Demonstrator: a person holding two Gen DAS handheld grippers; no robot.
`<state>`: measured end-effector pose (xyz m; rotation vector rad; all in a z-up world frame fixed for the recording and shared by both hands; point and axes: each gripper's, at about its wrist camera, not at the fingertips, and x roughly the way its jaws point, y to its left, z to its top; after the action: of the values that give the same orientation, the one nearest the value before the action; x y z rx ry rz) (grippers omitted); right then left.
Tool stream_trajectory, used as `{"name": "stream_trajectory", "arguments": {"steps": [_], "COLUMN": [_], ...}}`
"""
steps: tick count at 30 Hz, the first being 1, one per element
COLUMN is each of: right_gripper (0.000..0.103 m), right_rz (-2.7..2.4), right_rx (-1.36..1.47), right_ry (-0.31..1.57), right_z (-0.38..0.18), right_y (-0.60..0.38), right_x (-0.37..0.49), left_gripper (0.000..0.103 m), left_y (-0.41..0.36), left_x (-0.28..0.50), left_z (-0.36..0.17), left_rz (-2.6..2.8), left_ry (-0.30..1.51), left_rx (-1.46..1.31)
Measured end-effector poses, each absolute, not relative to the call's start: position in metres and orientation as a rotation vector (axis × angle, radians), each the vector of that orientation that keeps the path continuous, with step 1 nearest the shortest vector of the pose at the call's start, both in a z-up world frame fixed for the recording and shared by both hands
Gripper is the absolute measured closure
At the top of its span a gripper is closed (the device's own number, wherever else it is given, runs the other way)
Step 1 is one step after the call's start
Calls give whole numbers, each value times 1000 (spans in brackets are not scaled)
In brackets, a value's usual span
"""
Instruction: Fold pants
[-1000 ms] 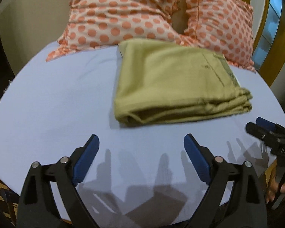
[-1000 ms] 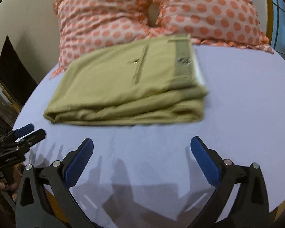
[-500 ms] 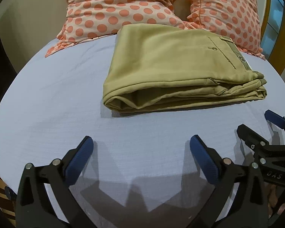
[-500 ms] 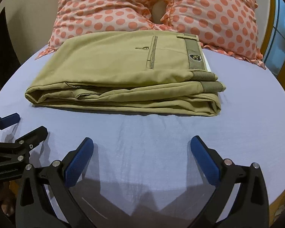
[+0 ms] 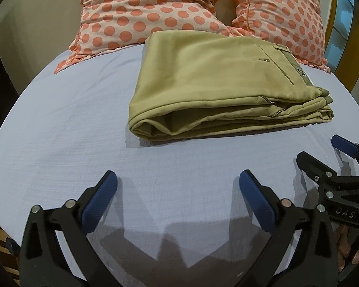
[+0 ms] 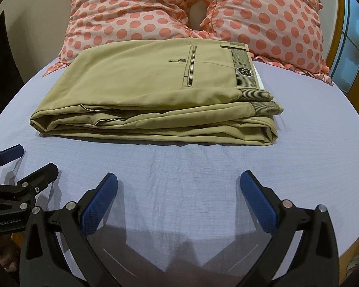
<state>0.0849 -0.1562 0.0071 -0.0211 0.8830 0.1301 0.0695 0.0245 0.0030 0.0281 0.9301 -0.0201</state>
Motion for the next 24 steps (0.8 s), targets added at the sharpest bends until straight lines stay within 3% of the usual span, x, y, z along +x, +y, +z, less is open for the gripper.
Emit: {"name": "stream_trajectory", "arguments": {"steps": [24], "right_gripper": [1], "right_rz": [134], "right_rx": [-23], "right_ry": [882], "right_z": [8], "right_y": [-158], "right_x": [86], "left_gripper": [2], "left_y": [25], "left_x": [72], "left_z": [4], "left_rz": [-17], "left_ry": [941], "left_rx": [28]}}
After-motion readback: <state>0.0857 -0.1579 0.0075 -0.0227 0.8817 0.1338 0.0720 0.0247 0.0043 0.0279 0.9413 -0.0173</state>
